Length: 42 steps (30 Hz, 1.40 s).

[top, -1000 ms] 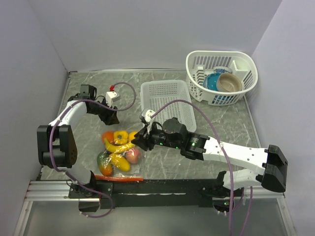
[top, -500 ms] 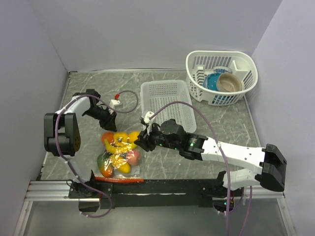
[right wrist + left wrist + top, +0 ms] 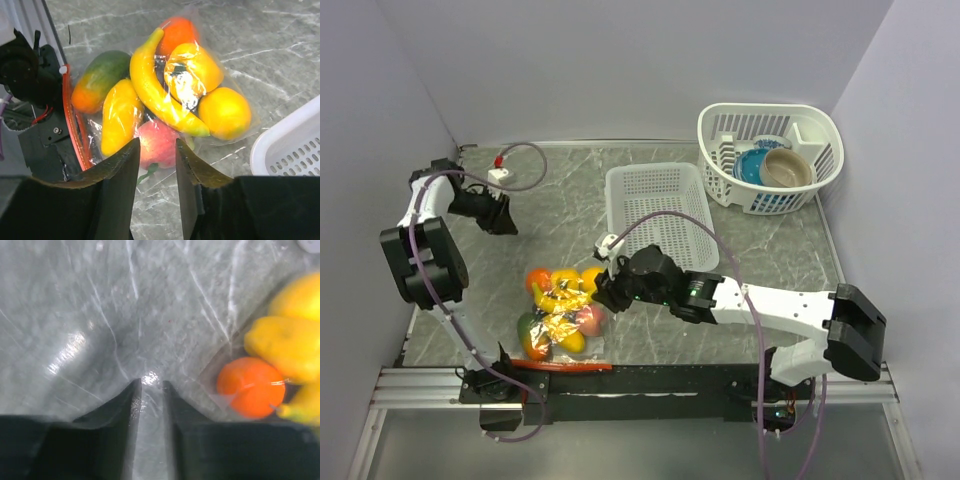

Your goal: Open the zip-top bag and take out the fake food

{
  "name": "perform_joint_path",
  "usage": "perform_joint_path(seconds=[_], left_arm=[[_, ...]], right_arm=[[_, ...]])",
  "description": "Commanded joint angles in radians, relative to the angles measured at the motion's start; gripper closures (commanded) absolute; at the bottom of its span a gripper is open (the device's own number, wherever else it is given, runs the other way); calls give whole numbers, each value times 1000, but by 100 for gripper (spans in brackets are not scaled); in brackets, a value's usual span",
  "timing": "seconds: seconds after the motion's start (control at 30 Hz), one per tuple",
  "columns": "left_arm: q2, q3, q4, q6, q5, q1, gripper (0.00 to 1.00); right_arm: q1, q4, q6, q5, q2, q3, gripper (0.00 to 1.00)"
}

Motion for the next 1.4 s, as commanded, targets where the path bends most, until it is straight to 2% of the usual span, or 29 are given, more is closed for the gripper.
perform_joint_path(seconds=[0.0, 0.07, 0.13, 0.33, 0.43, 0.47, 0.57, 0.73, 0.9, 1.17, 1.23, 1.27, 1.33, 1.37], left_arm=[[28, 76, -315, 141, 143, -37, 41], [-15, -26, -311, 240, 85, -93, 34], [-42, -74, -311, 268, 86, -127, 28], [-26, -82, -317, 253, 94, -181, 27], [-83, -103, -317, 250, 86, -190, 26], [-98, -111, -315, 263, 82, -201, 23], [-129, -146, -314, 291, 74, -216, 22], [-57, -154, -311, 300, 70, -226, 16], [0, -172, -259, 287, 17, -232, 23], [-35, -261, -70, 205, -42, -242, 29], [-29, -277, -56, 190, -44, -261, 37], [-17, -281, -45, 184, -49, -265, 47], [-5, -284, -38, 168, -55, -272, 59], [3, -281, -33, 165, -58, -270, 68]], right_arm=[[0, 8, -16, -30, 39, 46, 56], [0, 15, -7, -36, 71, 49, 57], [0, 23, 0, -42, 108, 51, 59], [0, 29, 12, -41, 184, 46, 62], [0, 43, 20, -62, 201, 28, 58], [0, 51, 18, -65, 208, 23, 52], [0, 54, 15, -75, 229, 22, 45], [0, 52, 12, -65, 251, 37, 44], [0, 48, 7, -50, 260, 54, 45], [0, 48, 9, -42, 263, 65, 47], [0, 46, 7, -35, 267, 72, 48], [0, 42, 6, -32, 267, 74, 49], [0, 37, 7, -19, 272, 78, 51], [-2, 35, 9, -18, 274, 81, 51]])
